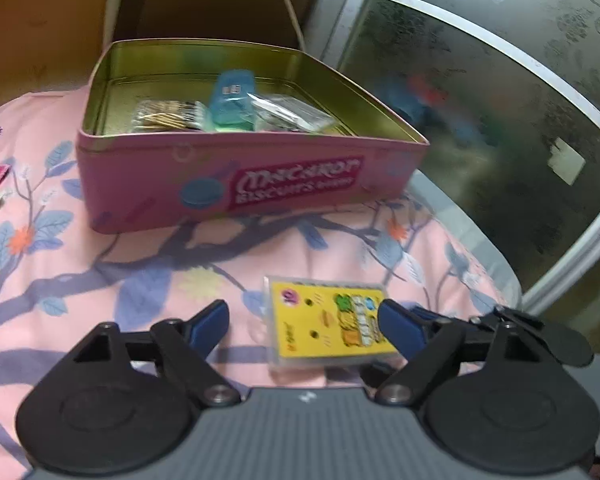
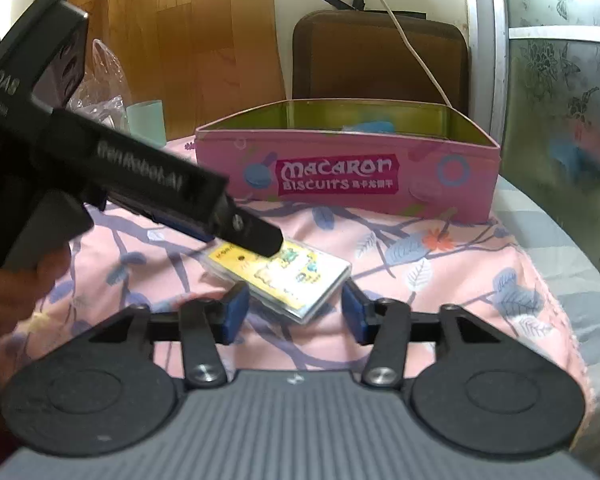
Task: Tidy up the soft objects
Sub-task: 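Carry the yellow card pack into the tin and open the right gripper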
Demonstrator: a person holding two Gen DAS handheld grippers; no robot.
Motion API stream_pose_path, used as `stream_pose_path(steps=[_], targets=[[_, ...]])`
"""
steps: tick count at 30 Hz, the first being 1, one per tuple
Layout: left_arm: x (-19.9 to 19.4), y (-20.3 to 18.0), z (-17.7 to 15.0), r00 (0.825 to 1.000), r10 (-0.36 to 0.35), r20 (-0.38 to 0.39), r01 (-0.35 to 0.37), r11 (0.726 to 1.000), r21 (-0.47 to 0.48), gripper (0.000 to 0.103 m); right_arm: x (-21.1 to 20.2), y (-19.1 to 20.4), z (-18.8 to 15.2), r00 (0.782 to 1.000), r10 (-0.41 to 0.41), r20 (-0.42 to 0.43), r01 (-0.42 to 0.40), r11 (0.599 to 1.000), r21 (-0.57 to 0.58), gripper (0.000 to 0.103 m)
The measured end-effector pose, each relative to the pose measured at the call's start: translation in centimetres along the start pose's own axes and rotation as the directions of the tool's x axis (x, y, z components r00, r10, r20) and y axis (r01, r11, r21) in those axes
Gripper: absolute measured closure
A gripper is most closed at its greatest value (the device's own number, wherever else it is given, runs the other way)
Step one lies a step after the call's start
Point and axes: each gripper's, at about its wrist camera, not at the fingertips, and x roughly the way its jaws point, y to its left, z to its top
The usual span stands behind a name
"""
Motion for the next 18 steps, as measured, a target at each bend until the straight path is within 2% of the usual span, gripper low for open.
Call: stream_pose_path(steps=[1,3,4,7,10,14,18], targets=[[0.3,0.1,0.1,1.0,-0.007,-0.011,0.007,1.0,-0.006,0.023,0.4,-0.1,-0.1,1.0,0.005,-0.001,-0.005,1.0,0.005,0.044],[0.7,-0.4,0.2,1.0,-0.019,-0.022,0.019,1.0,0.008,0.034,0.9,0.0,-0.4,1.0,0.02,0.009,-0.02,1.0,0.011,0.043],[0.8,-0.9,0.1,0.999,-0.023,-0.033,0.024,0.999,0.029,0.034,1.0,0.2,-0.5,1.0,0.017,0.02,-0.017,1.0,0.0,0.045],[1.0,-2.2,0.1,0.999,0.031,-0.032,-0.028,0.997,0.076,0.034,0.9,0.6,-0.2,0.999,0.011,0.04,-0.01,1.0,-0.016,0.045],[-0.3,-2.3,1.7,1.0,0.008,0.003,-0.008,0.998,0.064,0.034,-0.3,0.1,1.1,0.994,0.009,0.109,-0.008,1.0,-0.009,0.046],[-1.7,-2.5,5.0,0.996,0.013,0.088,-0.02,0.997,0.078,0.032,-0.2,-0.1,4.7,0.978,0.005,0.209,0.004,0.999,-0.045,0.046],[-1.0,-1.0,8.1,0.994,0.036,0.106,-0.041,0.998,0.042,0.031,2.4,-0.3,8.2,0.969,0.01,0.249,0.008,0.998,-0.069,0.046]])
